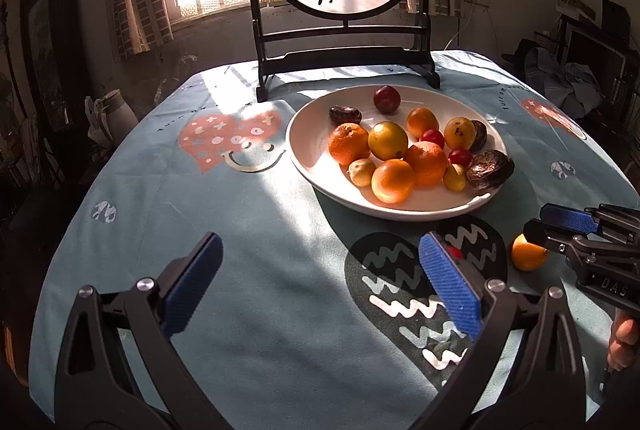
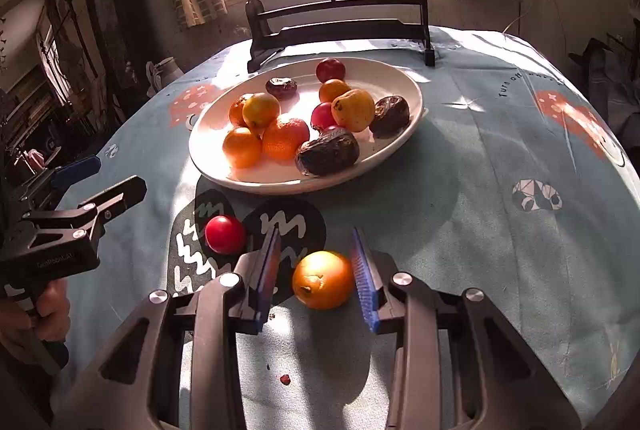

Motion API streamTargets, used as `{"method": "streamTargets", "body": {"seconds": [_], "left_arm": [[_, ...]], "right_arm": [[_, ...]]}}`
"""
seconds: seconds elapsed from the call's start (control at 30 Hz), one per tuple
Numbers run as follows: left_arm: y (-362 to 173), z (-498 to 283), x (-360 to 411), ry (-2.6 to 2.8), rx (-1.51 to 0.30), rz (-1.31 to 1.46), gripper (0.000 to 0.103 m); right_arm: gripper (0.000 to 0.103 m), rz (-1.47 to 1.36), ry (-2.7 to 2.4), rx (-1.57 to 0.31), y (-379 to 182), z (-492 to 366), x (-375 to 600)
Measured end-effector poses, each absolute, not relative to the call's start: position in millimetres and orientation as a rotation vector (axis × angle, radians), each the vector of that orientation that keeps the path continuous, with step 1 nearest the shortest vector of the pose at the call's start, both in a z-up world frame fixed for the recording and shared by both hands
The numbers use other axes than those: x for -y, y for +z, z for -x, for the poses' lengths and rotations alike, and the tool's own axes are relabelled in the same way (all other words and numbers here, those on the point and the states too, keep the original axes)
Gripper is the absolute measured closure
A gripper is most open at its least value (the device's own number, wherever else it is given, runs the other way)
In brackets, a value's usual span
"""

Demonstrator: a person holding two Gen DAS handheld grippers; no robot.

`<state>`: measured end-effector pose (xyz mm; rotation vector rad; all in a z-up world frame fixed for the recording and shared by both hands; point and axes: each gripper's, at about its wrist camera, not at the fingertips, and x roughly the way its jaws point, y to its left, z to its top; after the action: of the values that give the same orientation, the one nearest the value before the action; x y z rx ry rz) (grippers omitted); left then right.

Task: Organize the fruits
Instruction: 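Grasp an orange with the right gripper while the left gripper grasps a red tomato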

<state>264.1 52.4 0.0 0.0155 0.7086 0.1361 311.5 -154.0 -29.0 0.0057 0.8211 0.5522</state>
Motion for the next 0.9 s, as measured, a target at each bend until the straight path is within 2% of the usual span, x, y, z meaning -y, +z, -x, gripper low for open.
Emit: {"method": "streamTargets", "body": {"seconds": [0.17,0.23,0.37,0.6,0.63,0.77,0.9], "left_arm": [[-5.7,-265.5,-43.1,0.128,-0.719,-0.058,0.003],[-7.3,-266.7,-45.7,0.136,-0.728,-0.051,0.003],[-5.3,-266.0,-54.4,0.15,-0.728,-0.013,0.003],[-5.3,-264.8,-53.7,0.153,-0.727,-0.011,0.003],[-5.7,-264.8,-52.7,0.154,-0.726,-0.016,0.003],[-8.1,-264.5,-49.8,0.151,-0.731,-0.029,0.003],[-11.1,-265.5,-47.1,0.144,-0.742,-0.042,0.003]], "right_arm": [[0.071,0.032,0.553,-0.852,-35.4,-313.5,151.3],[0.065,0.059,0.555,-0.876,-39.0,-313.1,149.3],[0.04,0.139,0.533,-0.878,-41.5,-300.8,148.6],[0.041,0.183,0.505,-0.898,-55.0,-300.3,149.9],[0.043,0.19,0.502,-0.901,-56.8,-301.7,149.1],[0.065,0.215,0.482,-0.918,-61.9,-304.3,149.4],[0.068,0.148,0.488,-0.923,-55.6,-306.5,158.9]]}}
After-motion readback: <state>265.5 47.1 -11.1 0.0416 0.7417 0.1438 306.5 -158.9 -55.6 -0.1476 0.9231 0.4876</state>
